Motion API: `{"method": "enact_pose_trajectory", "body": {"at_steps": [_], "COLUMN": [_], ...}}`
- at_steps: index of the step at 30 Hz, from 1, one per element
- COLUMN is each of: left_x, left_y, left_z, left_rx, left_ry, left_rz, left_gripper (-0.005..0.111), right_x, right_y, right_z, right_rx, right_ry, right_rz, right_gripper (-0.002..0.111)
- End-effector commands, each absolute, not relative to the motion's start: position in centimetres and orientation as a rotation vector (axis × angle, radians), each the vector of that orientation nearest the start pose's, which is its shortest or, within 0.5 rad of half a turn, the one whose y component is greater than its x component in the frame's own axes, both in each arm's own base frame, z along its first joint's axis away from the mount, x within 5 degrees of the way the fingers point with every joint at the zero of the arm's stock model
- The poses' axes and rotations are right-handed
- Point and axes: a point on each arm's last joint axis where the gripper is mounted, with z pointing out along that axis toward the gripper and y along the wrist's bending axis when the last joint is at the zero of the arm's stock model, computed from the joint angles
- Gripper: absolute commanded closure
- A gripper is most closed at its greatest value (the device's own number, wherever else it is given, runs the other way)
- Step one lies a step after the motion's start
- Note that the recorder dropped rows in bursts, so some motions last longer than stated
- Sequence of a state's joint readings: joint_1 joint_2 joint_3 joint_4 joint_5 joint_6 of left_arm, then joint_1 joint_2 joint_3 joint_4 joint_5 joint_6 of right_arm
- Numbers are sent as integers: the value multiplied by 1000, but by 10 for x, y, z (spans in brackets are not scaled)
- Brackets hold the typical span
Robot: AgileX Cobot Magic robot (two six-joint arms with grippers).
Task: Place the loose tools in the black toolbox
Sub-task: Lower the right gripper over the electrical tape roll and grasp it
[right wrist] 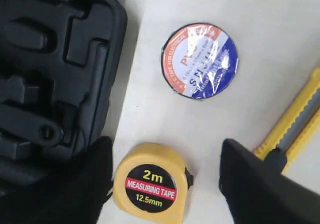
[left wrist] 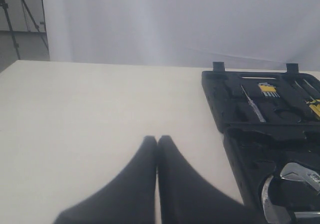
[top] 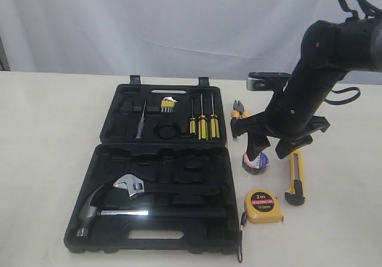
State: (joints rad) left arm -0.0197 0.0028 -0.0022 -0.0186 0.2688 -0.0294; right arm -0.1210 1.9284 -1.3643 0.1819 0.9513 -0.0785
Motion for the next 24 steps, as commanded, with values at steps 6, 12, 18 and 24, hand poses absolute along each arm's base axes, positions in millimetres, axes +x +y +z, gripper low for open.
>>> {"method": "enact_pose_trajectory", "body": {"at_steps": [6,12,18,24], "left_x": [55,55,55,55], "left_y": [-2,-2,-2,-2], "left_z": [189,189,189,189], "left_rx": [-22,-22,-22,-22], "left_ry": [1753,1753,1753,1753], "left_rz": [-59,-59,-59,-59], "left_gripper": [107,107,107,107], "right_x": [389,400,407,410], "right_y": [-36,-40,-43,-44], "right_z": [190,169,145,130], "right_rx": [207,198,182,184], "right_ry": [2883,2855,2867,2877], "right_rz": [175,129,93,90], "right_gripper": [45,42,42,42]}}
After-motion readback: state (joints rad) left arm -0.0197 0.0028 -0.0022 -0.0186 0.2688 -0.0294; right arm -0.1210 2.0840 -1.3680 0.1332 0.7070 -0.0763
